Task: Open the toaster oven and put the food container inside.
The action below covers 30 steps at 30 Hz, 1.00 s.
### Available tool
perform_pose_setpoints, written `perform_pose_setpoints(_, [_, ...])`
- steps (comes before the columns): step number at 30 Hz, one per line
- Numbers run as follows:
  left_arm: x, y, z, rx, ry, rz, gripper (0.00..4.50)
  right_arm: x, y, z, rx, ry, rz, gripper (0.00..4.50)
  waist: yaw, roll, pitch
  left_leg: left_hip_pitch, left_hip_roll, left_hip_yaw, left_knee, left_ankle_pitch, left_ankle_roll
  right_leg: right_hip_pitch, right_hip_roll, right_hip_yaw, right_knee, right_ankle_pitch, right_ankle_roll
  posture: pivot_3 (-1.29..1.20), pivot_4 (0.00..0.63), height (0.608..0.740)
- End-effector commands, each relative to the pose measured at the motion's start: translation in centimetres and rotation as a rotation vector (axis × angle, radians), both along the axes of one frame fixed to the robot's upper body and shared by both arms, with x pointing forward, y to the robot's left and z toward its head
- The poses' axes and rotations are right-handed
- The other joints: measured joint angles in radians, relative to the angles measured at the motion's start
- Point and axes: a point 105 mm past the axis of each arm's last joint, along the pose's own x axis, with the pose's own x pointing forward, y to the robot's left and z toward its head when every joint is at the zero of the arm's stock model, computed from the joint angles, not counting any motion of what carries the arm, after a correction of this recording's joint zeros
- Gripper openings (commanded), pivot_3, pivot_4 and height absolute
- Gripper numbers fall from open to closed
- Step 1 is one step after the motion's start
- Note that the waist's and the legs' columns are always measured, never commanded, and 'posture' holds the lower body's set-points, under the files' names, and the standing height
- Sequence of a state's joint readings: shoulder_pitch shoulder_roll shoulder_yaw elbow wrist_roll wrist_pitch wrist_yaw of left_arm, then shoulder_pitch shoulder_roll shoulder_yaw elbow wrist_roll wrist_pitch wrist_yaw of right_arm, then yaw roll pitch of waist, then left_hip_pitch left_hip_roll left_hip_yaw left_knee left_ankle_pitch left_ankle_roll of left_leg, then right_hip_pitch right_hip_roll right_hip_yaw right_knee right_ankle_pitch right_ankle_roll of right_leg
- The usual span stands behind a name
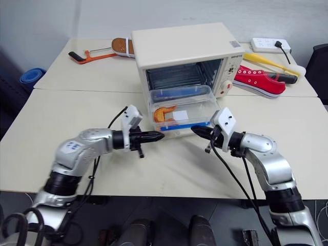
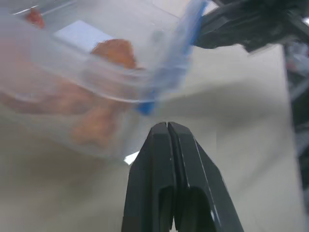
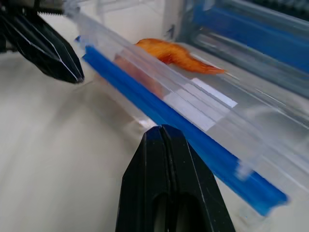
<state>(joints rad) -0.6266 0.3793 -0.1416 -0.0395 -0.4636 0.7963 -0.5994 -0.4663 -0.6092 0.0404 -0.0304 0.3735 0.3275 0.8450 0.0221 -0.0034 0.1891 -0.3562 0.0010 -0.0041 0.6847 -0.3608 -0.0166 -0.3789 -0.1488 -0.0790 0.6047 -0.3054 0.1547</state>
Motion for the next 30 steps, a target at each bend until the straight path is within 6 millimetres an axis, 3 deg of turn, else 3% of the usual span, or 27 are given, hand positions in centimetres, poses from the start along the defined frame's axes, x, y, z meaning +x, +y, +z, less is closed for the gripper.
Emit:
perform_pose_setpoints(1, [2.0, 0.1, 2.4, -0.064, -0.095, 0.128, 0.03, 1.3, -0.1, 0.8, -0.019, -0.070, -0.006, 0.00, -0.001, 0.000, 0.000, 0.000, 0.000, 0.000, 0.000, 0.000, 0.000, 0.000, 0.000, 0.000, 0.000, 0.000, 0.000, 0.00, 0.150, 0.740])
perform_pose_setpoints(8, [5.2, -0.8, 3.9, -0.187, -0.132, 0.304, 0.03, 5.6, 0.8, 2.5, -0.001, -0.168, -0.092, 0.00, -0.021, 0.000, 0.000, 0.000, 0.000, 0.000, 0.000, 0.000, 0.000, -0.001, 0.000, 0.000, 0.001, 0.000, 0.000, 0.00, 0.150, 0.740])
perform_pose_setpoints(14, [7.0, -0.9, 4.2, -0.187, -0.188, 0.391, 0.03, 9.3, 1.0, 4.1, 0.007, -0.213, -0.205, 0.00, -0.046, 0.000, 0.000, 0.002, 0.000, 0.000, 0.000, 0.003, -0.002, 0.000, 0.000, 0.000, 0.004, 0.000, 0.000, 0.00, 0.150, 0.740])
perform_pose_setpoints(21, [6.8, -0.6, 3.3, -0.180, -0.175, 0.385, 0.03, 9.4, 1.6, 3.9, -0.024, -0.174, -0.135, 0.00, -0.057, 0.000, 0.000, 0.002, 0.001, 0.000, -0.002, 0.003, -0.002, -0.002, 0.000, 0.000, 0.005, 0.000, 0.000, 0.00, 0.150, 0.740])
perform_pose_setpoints(26, [5.5, 0.3, 1.9, -0.144, -0.152, 0.365, 0.03, 7.7, 0.9, 2.2, -0.054, -0.124, -0.073, 0.00, -0.052, 0.001, 0.000, -0.013, 0.000, -0.001, -0.001, 0.003, -0.002, -0.017, -0.001, -0.002, 0.007, 0.000, 0.000, 0.00, 0.150, 0.740])
perform_pose_setpoints(30, [5.7, 1.5, 1.9, -0.168, -0.133, 0.416, 0.03, 6.8, 0.5, 1.6, -0.053, -0.110, -0.073, 0.00, -0.050, 0.001, 0.000, -0.015, -0.001, -0.001, 0.000, 0.003, -0.002, -0.017, -0.002, -0.002, 0.006, 0.000, 0.000, 0.00, 0.150, 0.740])
